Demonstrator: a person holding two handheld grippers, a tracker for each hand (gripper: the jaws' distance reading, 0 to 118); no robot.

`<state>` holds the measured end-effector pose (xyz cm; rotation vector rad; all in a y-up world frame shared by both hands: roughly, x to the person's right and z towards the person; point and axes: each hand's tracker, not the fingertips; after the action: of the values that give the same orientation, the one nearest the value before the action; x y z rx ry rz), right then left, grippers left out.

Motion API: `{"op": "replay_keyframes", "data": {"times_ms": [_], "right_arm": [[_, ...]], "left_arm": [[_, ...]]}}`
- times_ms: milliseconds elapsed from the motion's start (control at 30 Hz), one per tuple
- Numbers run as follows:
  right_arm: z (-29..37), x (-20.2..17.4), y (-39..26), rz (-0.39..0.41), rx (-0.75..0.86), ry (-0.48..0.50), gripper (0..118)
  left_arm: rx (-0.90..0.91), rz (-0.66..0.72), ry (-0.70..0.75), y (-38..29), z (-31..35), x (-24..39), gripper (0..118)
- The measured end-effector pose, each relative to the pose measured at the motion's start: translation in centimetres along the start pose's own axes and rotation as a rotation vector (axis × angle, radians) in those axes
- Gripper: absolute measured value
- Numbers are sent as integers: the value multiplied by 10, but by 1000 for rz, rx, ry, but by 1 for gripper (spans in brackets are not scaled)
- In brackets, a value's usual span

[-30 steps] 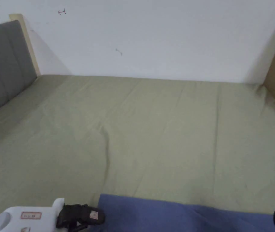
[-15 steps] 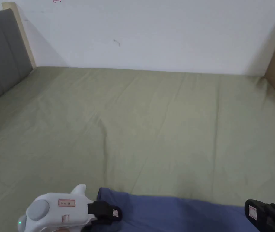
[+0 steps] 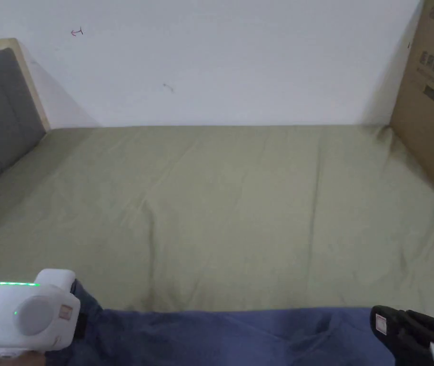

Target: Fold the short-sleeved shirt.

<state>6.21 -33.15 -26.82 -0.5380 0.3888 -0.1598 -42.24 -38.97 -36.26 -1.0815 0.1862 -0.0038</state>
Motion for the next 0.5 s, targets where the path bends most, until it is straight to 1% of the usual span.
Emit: {"op": "replay_keyframes", "data": {"times_ms": [33, 67, 133, 233, 267, 300, 333, 367, 400, 433, 500], "right_arm": [[4, 3, -1, -15, 6, 0, 0], [7, 7, -2, -29, 9, -1, 0], [14, 11, -3, -42, 15, -9, 0], [24, 17, -3, -25, 27, -37, 0], [26, 19, -3, -21, 33, -41, 0], [28, 21, -2, -19, 35, -44, 0], [30, 24, 0, -19, 36, -49, 0], [32, 26, 1, -21, 37, -53, 0], [33, 29, 3, -25, 40, -55, 0], [35, 31, 4, -29, 45, -56, 0], [35, 36, 5, -36, 52, -56, 0]], "left_arm": [[-1, 11, -67, 1, 2, 16, 0], [-18, 31, -197, 3, 5, 39, 0], [-68, 54, -377, 8, 7, 86, 0], [-152, 63, -555, 15, -4, 151, 2], [-173, 31, -596, 17, -10, 170, 4], [-190, 8, -631, 18, -14, 183, 30], [-207, -20, -657, 19, -17, 196, 67], [-183, -53, -630, 22, -16, 204, 103], [-162, -46, -617, 21, -12, 205, 118], [-115, -33, -638, 23, -4, 199, 115], [-138, -10, -646, 24, 3, 185, 115]]}}
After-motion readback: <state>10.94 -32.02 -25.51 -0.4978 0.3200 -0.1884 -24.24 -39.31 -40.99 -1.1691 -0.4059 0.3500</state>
